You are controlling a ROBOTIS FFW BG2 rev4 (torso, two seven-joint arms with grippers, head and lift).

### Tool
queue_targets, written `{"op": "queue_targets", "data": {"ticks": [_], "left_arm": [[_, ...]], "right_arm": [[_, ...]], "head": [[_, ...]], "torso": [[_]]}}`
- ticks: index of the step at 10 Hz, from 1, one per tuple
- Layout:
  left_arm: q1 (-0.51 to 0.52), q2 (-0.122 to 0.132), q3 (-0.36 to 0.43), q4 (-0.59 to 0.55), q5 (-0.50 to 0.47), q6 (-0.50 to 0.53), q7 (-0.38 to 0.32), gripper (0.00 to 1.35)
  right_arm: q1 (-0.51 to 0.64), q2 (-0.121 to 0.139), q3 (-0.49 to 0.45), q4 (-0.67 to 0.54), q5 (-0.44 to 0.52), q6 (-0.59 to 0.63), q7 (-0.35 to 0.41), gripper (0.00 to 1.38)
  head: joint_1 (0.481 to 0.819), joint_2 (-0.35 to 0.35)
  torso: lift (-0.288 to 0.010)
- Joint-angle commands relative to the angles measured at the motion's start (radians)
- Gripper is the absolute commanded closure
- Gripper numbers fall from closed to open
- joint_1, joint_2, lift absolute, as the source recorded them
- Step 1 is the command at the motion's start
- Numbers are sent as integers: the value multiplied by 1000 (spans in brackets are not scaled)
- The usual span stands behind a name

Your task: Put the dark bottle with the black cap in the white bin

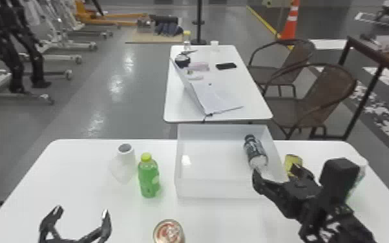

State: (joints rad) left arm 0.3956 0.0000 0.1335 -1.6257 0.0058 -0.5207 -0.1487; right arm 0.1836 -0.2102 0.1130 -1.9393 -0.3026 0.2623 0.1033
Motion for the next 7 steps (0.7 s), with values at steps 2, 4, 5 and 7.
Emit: {"op": "queue_targets", "data": {"ticks": [2,4,5,7], "left_arm": [[3,-3,2,-2,3,-2,0,206],[3,-3,3,-3,5,-5,0,206],[5,-3,3,-3,5,-5,0,206],[3,-3,3,-3,5,-5,0,208]], "right_arm": [[135,0,-10,-64,19,-84,-17,119],[192,-3,-10,-18,60,-219,-7,119],[201,-8,-10,19,80,-291,18,119],[211,-20,-10,83,108,-396,38,119]], "head": [[549,0],[549,0],[549,0],[549,0]], "torso": [[-100],[-100],[-100],[-100]]}}
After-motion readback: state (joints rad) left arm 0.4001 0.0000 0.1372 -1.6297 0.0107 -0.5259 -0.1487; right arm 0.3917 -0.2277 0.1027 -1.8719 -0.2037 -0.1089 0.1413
